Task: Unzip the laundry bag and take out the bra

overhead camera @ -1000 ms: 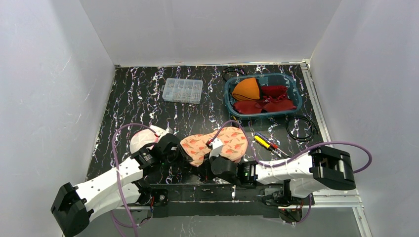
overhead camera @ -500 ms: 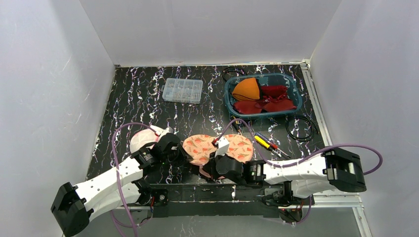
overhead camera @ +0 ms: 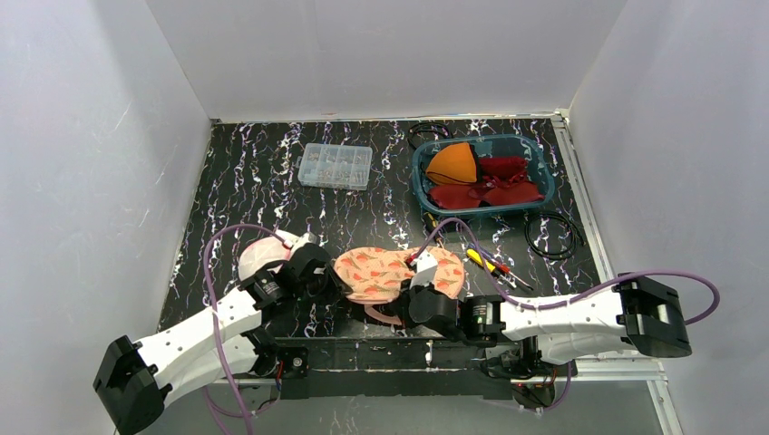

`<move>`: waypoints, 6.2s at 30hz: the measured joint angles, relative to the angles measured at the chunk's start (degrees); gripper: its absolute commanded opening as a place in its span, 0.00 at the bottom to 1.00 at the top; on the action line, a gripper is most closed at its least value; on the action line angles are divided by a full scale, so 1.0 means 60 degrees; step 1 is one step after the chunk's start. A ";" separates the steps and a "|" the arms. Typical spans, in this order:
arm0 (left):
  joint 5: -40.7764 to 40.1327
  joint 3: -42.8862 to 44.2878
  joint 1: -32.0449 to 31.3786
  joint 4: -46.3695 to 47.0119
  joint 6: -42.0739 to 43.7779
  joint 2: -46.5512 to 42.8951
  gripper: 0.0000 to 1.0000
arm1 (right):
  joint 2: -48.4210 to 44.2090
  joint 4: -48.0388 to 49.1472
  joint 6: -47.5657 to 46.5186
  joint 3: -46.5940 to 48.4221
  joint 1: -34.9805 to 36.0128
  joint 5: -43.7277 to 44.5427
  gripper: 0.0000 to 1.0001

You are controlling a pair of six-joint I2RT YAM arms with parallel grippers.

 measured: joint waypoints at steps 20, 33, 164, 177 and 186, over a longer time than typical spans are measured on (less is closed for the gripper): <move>0.0219 0.0339 0.0703 -0.0430 0.0838 -0.0605 0.66 | -0.0219 -0.0335 -0.0178 -0.0466 0.0000 0.0262 0.01; 0.0765 -0.0091 -0.1228 -0.0222 -0.0484 -0.1067 0.69 | 0.1140 0.1162 -0.0481 -0.0372 0.0000 -0.0506 0.01; -0.1457 0.0612 -0.2076 0.0237 -0.1475 0.0750 0.00 | -0.1982 0.0098 0.0182 -0.1100 0.0113 -0.0251 0.01; 0.1213 0.1406 -0.0393 0.1829 0.1286 0.3351 0.01 | -0.2517 -0.1056 0.0379 -0.1592 0.0113 0.0299 0.01; 0.1566 0.1730 -0.0288 0.1158 0.2033 0.2524 0.69 | -0.1938 -0.0663 0.0328 -0.1588 0.0113 -0.0062 0.01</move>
